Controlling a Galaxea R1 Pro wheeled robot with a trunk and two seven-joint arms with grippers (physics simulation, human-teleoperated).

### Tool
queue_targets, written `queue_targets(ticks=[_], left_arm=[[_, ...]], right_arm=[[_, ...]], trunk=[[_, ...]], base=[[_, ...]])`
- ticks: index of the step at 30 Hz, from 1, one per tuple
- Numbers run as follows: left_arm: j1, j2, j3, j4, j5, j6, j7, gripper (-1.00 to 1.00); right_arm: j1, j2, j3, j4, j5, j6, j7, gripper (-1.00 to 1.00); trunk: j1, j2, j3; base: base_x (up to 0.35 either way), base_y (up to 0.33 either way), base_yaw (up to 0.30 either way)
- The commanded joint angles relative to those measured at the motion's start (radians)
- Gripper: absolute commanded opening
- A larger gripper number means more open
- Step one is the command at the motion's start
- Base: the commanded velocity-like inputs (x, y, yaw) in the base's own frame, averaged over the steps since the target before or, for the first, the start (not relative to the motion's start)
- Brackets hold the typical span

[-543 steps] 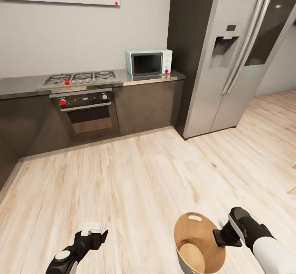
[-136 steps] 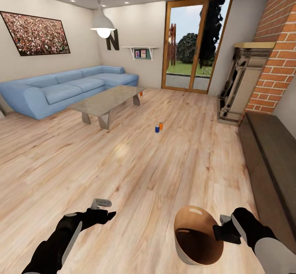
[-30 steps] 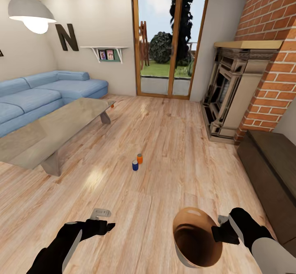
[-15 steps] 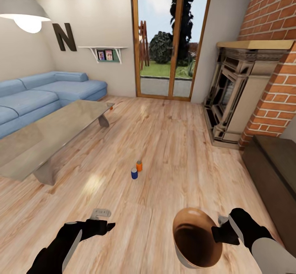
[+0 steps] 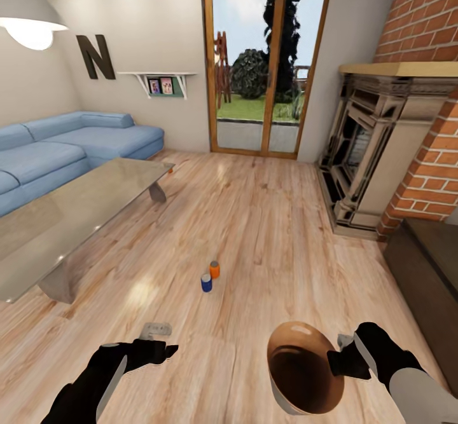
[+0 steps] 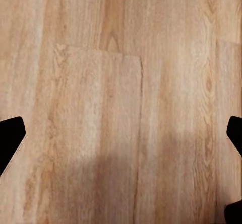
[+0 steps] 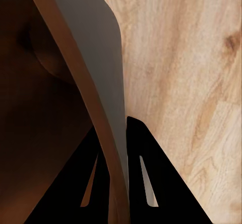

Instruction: Put the three can of soda from the living room inside the tash can in the kitchen.

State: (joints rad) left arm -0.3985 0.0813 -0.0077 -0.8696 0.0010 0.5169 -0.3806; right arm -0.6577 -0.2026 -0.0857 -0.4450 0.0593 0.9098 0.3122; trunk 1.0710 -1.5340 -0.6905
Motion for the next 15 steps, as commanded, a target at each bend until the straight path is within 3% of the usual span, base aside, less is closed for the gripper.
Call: queue_targets(ticks=[1,15], left_arm=[[0.000,0.000,0.000,0.000,0.000,0.000,0.000,1.00],[0.000,0.000,0.000,0.000,-0.001,-0.001,0.005,1.00]], right_arm=[[0.000,0.000,-0.002,0.000,-0.022,0.003,0.007,-1.00],[0.000,0.000,-0.001,0.003,-0.023,0.003,0.006,-1.00]], trunk=[[0.000,0.000,0.000],[0.000,0.000,0.000]], base=[[0.324,0.000,0.000],[0.324,0.000,0.000]])
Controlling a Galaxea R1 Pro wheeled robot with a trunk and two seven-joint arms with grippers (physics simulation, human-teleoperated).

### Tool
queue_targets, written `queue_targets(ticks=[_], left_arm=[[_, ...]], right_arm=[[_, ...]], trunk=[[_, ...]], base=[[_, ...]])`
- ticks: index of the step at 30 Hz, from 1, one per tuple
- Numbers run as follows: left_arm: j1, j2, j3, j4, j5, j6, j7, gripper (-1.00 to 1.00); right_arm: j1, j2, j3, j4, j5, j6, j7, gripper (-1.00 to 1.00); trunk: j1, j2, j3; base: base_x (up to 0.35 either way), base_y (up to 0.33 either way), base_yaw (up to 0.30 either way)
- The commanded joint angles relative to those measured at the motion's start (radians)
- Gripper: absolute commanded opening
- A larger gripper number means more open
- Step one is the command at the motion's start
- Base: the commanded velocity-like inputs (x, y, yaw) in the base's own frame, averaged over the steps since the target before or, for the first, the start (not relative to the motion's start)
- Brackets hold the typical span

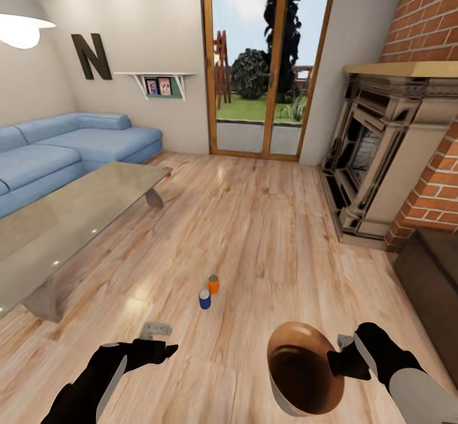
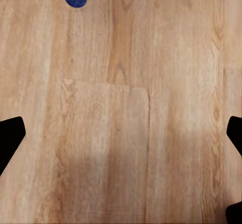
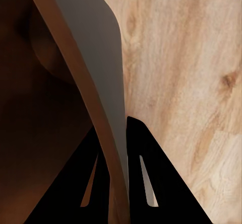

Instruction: Put the three can of soda from the living room inside the tash can in the kitchen.

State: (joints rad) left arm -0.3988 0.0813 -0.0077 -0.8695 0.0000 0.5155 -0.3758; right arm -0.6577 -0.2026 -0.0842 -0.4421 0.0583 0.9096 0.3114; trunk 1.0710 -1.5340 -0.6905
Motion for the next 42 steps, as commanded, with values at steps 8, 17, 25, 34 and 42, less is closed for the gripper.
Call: queue_targets(ticks=[8,17,25,34,42], left_arm=[[0.000,0.000,0.000,0.001,-0.001,0.000,0.003,1.00],[0.000,-0.001,0.000,0.001,-0.002,0.000,0.004,1.00],[0.000,-0.002,0.000,0.001,-0.002,0.000,0.005,1.00],[0.000,-0.002,-0.001,0.001,-0.001,0.000,0.004,1.00],[0.000,-0.004,-0.001,0.001,-0.002,0.000,0.004,1.00]], right_arm=[[0.000,0.014,-0.001,0.000,-0.018,0.003,0.006,-1.00],[0.000,0.018,0.000,0.000,-0.017,0.003,0.006,-1.00],[0.000,0.020,0.000,0.000,-0.017,0.003,0.005,-1.00],[0.000,0.021,0.001,-0.001,-0.017,0.003,0.005,-1.00],[0.000,0.020,0.000,-0.001,-0.017,0.003,0.006,-1.00]], trunk=[[0.000,0.000,0.000],[0.000,0.000,0.000],[0.000,0.000,0.000],[0.000,0.000,0.000],[0.000,0.000,0.000]], base=[[0.324,0.000,0.000],[0.324,0.000,0.000],[0.324,0.000,0.000],[0.324,-0.019,0.000],[0.324,-0.068,0.000]])
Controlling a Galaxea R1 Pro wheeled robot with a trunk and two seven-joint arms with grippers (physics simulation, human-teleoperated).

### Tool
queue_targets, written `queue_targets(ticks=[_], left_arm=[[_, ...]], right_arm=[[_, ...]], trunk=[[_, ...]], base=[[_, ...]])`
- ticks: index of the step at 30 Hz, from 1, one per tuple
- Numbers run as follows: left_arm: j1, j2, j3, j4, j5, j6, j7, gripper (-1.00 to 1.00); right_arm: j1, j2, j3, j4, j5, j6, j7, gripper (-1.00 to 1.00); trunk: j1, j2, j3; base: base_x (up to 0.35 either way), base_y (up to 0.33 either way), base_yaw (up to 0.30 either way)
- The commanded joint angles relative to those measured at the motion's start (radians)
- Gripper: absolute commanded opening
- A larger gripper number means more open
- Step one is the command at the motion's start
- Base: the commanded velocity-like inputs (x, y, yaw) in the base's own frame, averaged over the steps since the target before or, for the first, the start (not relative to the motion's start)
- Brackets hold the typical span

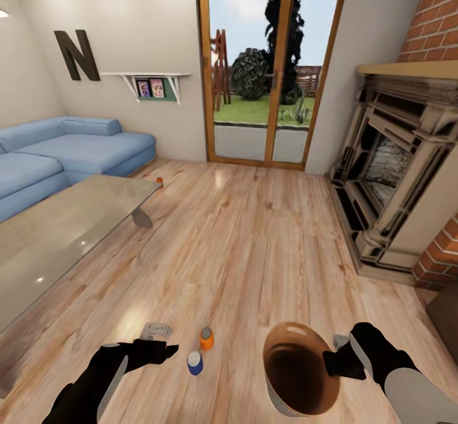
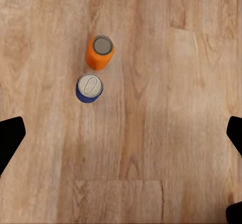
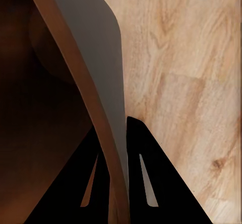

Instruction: Put the three can of soda from the living room inside the tash can in the kitchen.

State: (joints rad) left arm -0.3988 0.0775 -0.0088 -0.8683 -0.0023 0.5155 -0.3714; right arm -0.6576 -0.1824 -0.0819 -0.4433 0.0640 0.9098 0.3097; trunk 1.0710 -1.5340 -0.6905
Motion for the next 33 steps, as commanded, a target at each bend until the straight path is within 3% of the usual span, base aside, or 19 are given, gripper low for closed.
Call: queue_targets(ticks=[1,19,33], left_arm=[[0.000,-0.001,0.000,0.000,0.000,0.000,0.000,1.00],[0.000,-0.004,0.001,0.000,-0.001,0.000,0.006,1.00],[0.000,-0.004,0.013,0.002,-0.001,-0.004,0.054,1.00]], right_arm=[[0.000,0.000,-0.002,0.000,-0.023,0.003,0.007,-1.00],[0.000,0.001,-0.004,0.002,-0.023,0.003,0.006,-1.00],[-0.007,-0.003,-0.003,-0.016,-0.023,0.039,0.006,-1.00]], trunk=[[0.000,0.000,0.000],[0.000,0.000,0.000],[0.000,0.000,0.000]], base=[[0.324,-0.076,0.000],[0.313,-0.065,0.000],[0.021,-0.001,0.000]])
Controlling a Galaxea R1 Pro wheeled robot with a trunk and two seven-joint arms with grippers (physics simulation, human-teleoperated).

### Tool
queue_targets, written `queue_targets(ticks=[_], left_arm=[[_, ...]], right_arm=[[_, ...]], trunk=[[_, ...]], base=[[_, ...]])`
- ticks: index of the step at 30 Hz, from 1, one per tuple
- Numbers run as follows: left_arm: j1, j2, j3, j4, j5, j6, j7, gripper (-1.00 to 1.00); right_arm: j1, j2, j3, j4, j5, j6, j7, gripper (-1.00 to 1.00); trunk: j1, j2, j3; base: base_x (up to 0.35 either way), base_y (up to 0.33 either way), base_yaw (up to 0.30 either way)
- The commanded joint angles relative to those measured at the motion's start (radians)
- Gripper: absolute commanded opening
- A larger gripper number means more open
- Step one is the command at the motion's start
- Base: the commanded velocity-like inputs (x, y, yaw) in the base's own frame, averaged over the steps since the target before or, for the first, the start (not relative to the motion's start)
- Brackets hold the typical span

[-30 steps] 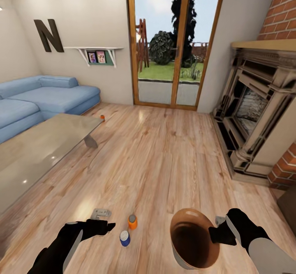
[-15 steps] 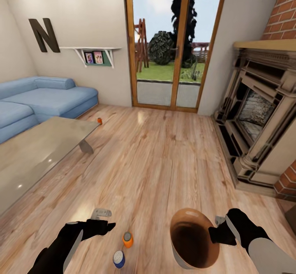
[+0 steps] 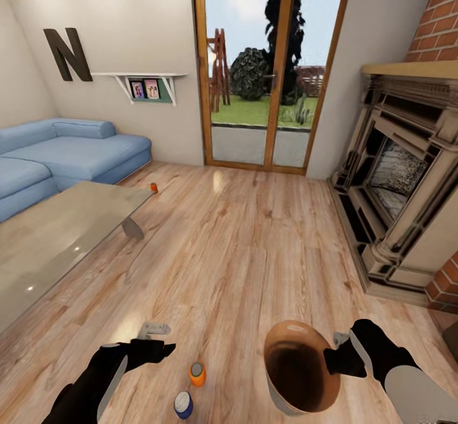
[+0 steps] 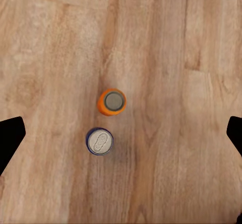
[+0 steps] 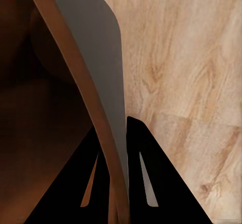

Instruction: Put the three can of soda from the living room inside the tash can in the kitchen.

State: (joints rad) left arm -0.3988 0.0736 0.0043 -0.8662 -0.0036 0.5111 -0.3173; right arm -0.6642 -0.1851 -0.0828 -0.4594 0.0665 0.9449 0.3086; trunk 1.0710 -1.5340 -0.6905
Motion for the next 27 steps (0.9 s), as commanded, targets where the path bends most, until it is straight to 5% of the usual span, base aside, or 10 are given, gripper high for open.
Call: queue_targets(ticks=[1,9,12,13,17,22,26,27], left_arm=[[0.000,0.000,0.000,0.000,0.000,-0.004,0.002,1.00],[0.000,0.000,0.000,0.002,-0.001,-0.035,0.069,1.00],[0.000,0.000,0.001,0.002,-0.001,-0.039,0.102,1.00],[0.000,-0.001,0.001,0.018,-0.001,-0.041,0.118,1.00],[-0.029,-0.002,-0.001,0.089,0.006,-0.038,0.167,1.00],[-0.144,-0.008,-0.001,0.137,0.006,-0.021,0.224,1.00],[-0.275,-0.044,-0.004,0.223,0.002,0.009,0.244,1.00],[-0.357,-0.063,-0.005,0.300,0.004,0.022,0.270,1.00]], right_arm=[[-0.002,0.000,-0.002,-0.001,-0.025,0.012,0.006,-1.00],[-0.102,0.002,0.001,-0.044,-0.025,0.102,-0.053,-1.00],[-0.196,-0.001,0.004,-0.050,-0.026,0.102,-0.086,-1.00],[-0.269,-0.009,0.015,-0.050,-0.026,0.102,-0.098,-1.00],[-0.369,-0.016,0.022,-0.044,-0.026,0.102,-0.102,-1.00],[-0.517,-0.027,0.051,0.077,-0.026,0.102,-0.103,-1.00],[-0.700,-0.035,0.100,0.262,-0.026,0.102,-0.103,-1.00],[-0.792,-0.038,0.137,0.337,-0.026,0.102,-0.103,-1.00]], trunk=[[0.000,0.000,0.000],[0.019,-0.035,-0.016],[0.031,-0.056,-0.028],[0.034,-0.063,-0.032],[0.050,-0.091,-0.051],[0.069,-0.126,-0.074],[0.084,-0.154,-0.093],[0.088,-0.161,-0.097]], base=[[0.000,0.000,0.000],[0.000,0.000,0.000],[0.000,0.000,0.000],[0.000,0.000,0.000],[0.000,0.000,0.000],[0.000,0.000,0.000],[0.000,0.000,0.000],[0.000,0.000,0.000]])
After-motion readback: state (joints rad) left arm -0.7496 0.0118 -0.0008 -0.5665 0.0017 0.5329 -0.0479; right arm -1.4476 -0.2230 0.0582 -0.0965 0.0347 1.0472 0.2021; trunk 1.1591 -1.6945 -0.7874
